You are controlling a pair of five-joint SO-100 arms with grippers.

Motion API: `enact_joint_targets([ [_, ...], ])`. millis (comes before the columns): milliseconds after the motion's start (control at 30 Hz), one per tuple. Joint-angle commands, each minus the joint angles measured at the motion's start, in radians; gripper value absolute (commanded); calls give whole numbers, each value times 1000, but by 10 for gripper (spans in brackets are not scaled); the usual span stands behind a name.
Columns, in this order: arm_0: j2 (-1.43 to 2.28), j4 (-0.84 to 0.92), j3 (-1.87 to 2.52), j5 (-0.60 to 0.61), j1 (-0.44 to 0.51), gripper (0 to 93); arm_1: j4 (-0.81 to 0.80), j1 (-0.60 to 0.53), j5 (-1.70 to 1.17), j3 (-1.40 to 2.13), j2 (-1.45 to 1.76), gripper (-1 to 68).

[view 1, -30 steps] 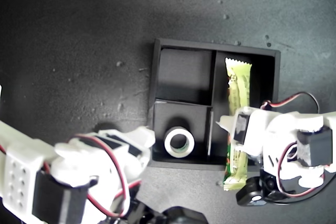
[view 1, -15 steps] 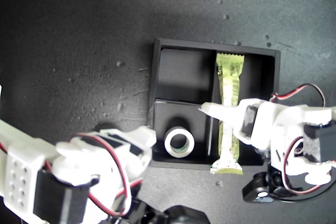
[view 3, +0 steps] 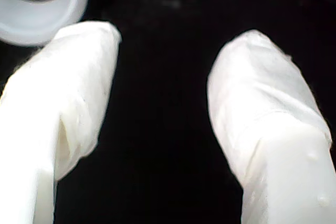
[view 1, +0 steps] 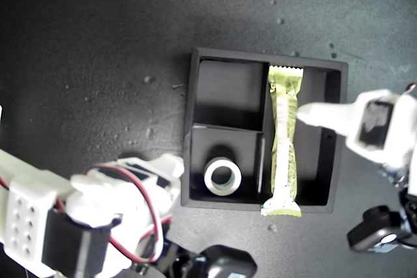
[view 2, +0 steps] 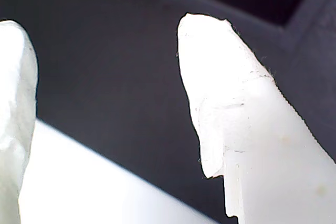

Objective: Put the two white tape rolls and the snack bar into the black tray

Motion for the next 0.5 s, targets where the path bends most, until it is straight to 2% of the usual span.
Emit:
enact_joint_targets([
  [0, 155, 15, 58, 2, -52, 128, 5, 66, 241, 195, 302, 103],
  [167, 341, -17, 299, 0, -144, 131, 3, 121, 472, 554, 698, 71],
  [267, 492, -176, 569, 3, -169, 131, 2, 110, 568, 749, 871, 65],
  [400, 626, -420, 896, -55, -109, 131, -94, 63, 649, 1065, 1051, 54],
  [467, 603, -469, 939, -107, -49, 130, -124, 41, 678, 1175, 1094, 53],
])
